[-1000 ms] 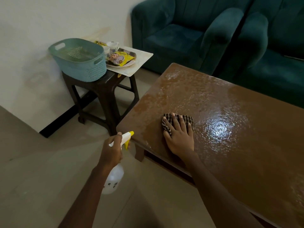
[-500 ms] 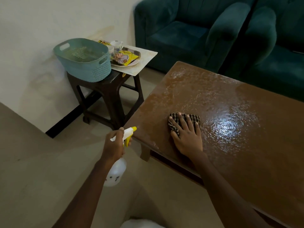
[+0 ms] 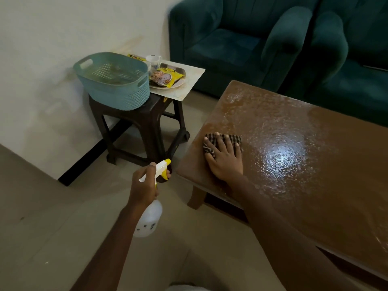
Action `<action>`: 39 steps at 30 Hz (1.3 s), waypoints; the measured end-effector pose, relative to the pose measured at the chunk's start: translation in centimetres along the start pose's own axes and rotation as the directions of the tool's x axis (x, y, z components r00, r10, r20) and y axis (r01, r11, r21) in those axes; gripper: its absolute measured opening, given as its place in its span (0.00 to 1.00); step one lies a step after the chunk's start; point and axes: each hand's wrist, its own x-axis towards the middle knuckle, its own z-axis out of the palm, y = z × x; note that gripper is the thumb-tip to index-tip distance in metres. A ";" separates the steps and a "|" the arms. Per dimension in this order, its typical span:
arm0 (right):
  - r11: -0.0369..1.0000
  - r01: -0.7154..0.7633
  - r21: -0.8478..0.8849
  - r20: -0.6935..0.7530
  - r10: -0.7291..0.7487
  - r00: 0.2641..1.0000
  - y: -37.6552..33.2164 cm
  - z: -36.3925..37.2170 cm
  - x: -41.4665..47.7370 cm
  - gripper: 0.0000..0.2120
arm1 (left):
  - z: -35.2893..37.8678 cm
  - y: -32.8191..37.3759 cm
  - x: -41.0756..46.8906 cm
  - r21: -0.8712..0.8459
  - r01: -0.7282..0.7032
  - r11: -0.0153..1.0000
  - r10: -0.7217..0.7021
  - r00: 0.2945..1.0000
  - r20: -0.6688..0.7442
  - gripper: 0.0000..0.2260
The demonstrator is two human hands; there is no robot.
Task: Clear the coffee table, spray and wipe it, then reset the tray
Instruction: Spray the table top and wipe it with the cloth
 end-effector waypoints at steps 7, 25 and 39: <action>0.943 0.331 -0.038 0.041 -0.330 0.943 -4.6 1.8 -4.4 0.28 | -0.6 0.2 0.8 -0.002 0.023 1.000 -0.023 0.997 -0.069 0.20; 0.999 0.043 -0.032 -0.036 -0.044 0.998 -0.8 0.4 -2.2 0.31 | 0.7 4.1 2.3 -0.020 -0.017 1.000 0.017 1.000 0.002 0.19; 0.999 -0.046 0.011 -0.066 0.047 0.997 6.2 -0.9 -6.3 0.27 | 3.0 8.3 5.6 0.168 -0.077 0.983 0.029 0.962 0.271 0.21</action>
